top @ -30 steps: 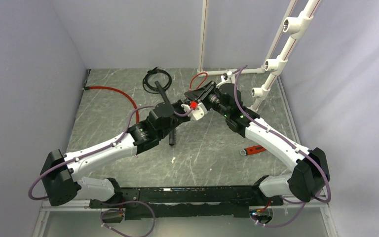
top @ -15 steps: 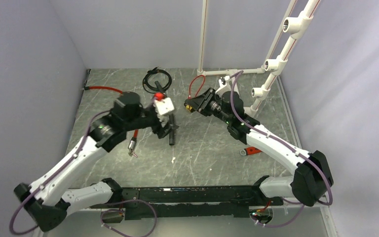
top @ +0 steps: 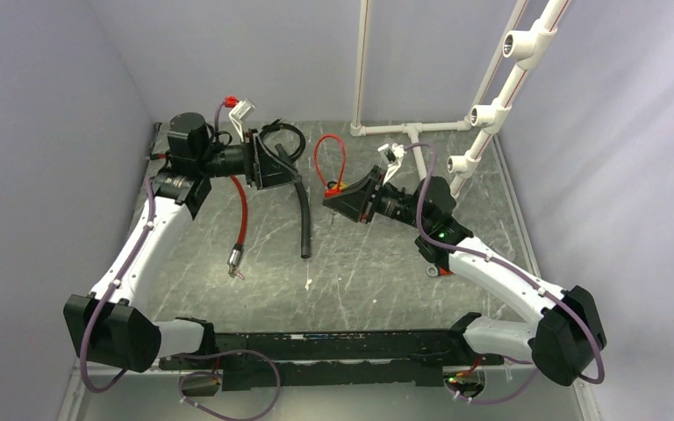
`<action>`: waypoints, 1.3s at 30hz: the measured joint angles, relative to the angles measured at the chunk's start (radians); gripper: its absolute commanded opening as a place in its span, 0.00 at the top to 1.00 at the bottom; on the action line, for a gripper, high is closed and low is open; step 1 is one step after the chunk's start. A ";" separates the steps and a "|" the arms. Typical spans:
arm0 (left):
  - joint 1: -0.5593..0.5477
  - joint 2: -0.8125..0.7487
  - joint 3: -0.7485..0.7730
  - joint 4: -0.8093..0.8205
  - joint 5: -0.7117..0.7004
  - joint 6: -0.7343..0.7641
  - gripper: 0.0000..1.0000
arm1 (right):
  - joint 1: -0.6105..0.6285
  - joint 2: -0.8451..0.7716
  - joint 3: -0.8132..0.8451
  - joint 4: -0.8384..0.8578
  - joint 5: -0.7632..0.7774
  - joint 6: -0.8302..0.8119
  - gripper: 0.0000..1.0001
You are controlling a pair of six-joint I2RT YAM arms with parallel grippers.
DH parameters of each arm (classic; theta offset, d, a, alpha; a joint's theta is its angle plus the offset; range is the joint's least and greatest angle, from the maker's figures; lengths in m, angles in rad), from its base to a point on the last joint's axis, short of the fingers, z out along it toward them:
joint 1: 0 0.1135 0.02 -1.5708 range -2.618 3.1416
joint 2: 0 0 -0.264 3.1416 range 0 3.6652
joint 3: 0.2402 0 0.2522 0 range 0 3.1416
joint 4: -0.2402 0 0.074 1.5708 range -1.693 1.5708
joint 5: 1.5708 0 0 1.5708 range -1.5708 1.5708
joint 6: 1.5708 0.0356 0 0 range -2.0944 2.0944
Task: Lock with the key
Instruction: Lock the lock.
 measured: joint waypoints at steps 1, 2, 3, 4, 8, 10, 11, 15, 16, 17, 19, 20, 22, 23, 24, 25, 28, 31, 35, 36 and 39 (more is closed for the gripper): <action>-0.002 0.005 -0.009 0.032 0.013 -0.038 0.44 | 0.000 -0.005 -0.003 0.009 -0.031 -0.026 1.00; -0.006 0.005 -0.014 0.061 0.022 -0.068 0.44 | 0.000 -0.011 -0.005 0.013 -0.056 -0.049 1.00; -0.011 0.005 -0.016 0.083 0.028 -0.087 0.45 | 0.000 -0.016 -0.007 0.017 -0.077 -0.065 1.00; -0.021 0.003 -0.016 0.110 0.030 -0.103 0.46 | 0.000 -0.024 -0.011 0.023 -0.100 -0.084 1.00; -0.082 -0.016 -0.024 0.163 0.013 -0.119 0.48 | 0.000 -0.039 -0.021 0.043 -0.151 -0.123 1.00; -0.113 -0.025 -0.033 0.177 0.004 -0.120 0.49 | 0.000 -0.040 -0.021 0.050 -0.164 -0.130 1.00; -0.127 -0.027 -0.037 0.182 -0.002 -0.120 0.50 | 0.000 -0.040 -0.021 0.051 -0.171 -0.133 1.00; -0.155 -0.027 -0.051 0.201 -0.023 -0.127 0.63 | 0.000 -0.040 -0.022 0.059 -0.187 -0.136 1.00; -0.156 -0.027 -0.052 0.203 -0.028 -0.131 0.68 | 0.000 -0.040 -0.022 0.061 -0.188 -0.136 1.00; -0.156 -0.027 -0.053 0.206 -0.032 -0.134 0.76 | 0.000 -0.040 -0.022 0.062 -0.188 -0.136 1.00; -0.158 -0.027 -0.053 0.213 -0.039 -0.140 0.90 | 0.000 -0.040 -0.022 0.064 -0.188 -0.137 1.00; -0.158 -0.027 -0.053 0.218 -0.039 -0.142 0.96 | 0.000 -0.040 -0.022 0.064 -0.188 -0.139 1.00; -0.162 -0.027 -0.053 0.223 -0.038 -0.142 1.00 | 0.000 -0.038 -0.022 0.056 -0.187 -0.152 1.00; -0.164 -0.027 -0.053 0.223 -0.038 -0.142 1.00 | 0.000 -0.037 -0.022 0.053 -0.187 -0.158 1.00; -0.166 -0.027 -0.053 0.222 -0.039 -0.136 1.00 | -0.001 -0.037 -0.022 0.046 -0.186 -0.167 1.00; -0.168 -0.027 -0.053 0.217 -0.039 -0.129 1.00 | -0.001 -0.037 -0.021 0.035 -0.185 -0.179 1.00; -0.179 -0.031 -0.054 0.180 -0.055 -0.084 1.00 | 0.000 -0.037 -0.007 -0.021 -0.185 -0.227 1.00; -0.207 -0.038 -0.045 0.103 -0.090 0.008 1.00 | 0.000 -0.035 0.011 -0.099 -0.189 -0.280 1.00; -0.260 -0.039 -0.011 -0.027 -0.147 0.138 1.00 | 0.004 -0.030 0.031 -0.189 -0.208 -0.355 1.00; -0.269 -0.039 -0.003 -0.056 -0.162 0.164 1.00 | 0.005 -0.030 0.034 -0.209 -0.209 -0.373 1.00; -0.294 -0.039 0.008 -0.113 -0.203 0.237 1.00 | 0.005 -0.029 0.043 -0.260 -0.211 -0.416 1.00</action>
